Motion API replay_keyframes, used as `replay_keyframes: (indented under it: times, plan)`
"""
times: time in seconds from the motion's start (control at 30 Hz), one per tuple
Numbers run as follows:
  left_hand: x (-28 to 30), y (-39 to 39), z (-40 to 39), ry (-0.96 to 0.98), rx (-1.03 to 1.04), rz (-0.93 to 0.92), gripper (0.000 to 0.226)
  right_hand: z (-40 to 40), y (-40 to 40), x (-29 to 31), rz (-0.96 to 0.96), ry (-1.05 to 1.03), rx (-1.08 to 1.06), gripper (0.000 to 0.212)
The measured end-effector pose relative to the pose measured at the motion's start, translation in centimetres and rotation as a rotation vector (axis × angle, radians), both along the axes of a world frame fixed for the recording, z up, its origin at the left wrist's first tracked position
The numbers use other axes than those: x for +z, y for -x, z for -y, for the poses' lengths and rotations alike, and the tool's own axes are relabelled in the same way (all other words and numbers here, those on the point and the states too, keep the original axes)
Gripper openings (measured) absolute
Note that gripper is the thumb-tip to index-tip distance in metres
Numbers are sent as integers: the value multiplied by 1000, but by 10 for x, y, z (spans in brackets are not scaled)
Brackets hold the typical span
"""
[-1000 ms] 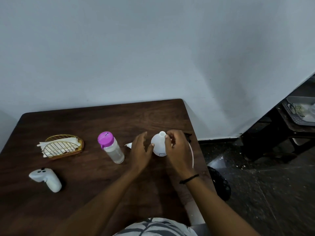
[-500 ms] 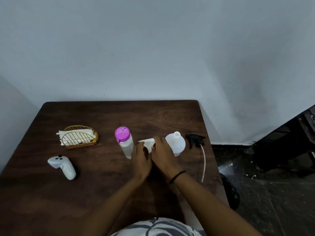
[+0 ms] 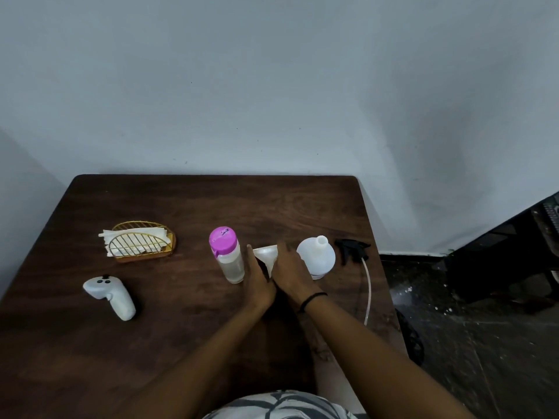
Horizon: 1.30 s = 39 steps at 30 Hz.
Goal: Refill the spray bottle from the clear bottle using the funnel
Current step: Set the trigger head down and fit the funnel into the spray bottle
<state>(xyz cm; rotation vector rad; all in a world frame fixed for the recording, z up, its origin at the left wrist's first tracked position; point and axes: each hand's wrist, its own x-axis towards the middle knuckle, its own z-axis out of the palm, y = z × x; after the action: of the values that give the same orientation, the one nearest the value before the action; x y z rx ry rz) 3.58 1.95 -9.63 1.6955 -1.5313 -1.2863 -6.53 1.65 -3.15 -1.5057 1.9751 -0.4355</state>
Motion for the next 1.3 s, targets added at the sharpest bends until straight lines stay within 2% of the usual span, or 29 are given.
replay_keyframes:
  times: [0.13,0.27,0.43,0.53,0.63,0.83,0.93,1.03,1.17,1.3]
  plan:
    - [19,2,3,-103,33,-121,96,-4,1,0,36,-12,8,30]
    - [27,2,7,-100,129,-247,59,-8,3,1,107,25,-21,24]
    - [51,12,3,-81,185,-334,42,-16,3,6,180,155,-95,23]
    - [65,18,1,-28,207,-358,45,-18,3,14,203,238,-125,24]
    - [79,23,0,60,223,-368,56,-21,6,29,169,347,-122,39]
    - [116,36,4,262,275,-451,32,-25,18,76,159,532,-161,43]
    - [130,46,9,247,263,-503,21,-26,31,90,215,606,-222,41]
    - [139,58,16,193,238,-580,19,-29,48,102,272,602,-289,39]
    - [149,73,20,126,188,-645,28,-35,73,107,438,548,-366,37]
    - [151,77,21,111,89,-594,39,-41,90,105,536,503,-394,36]
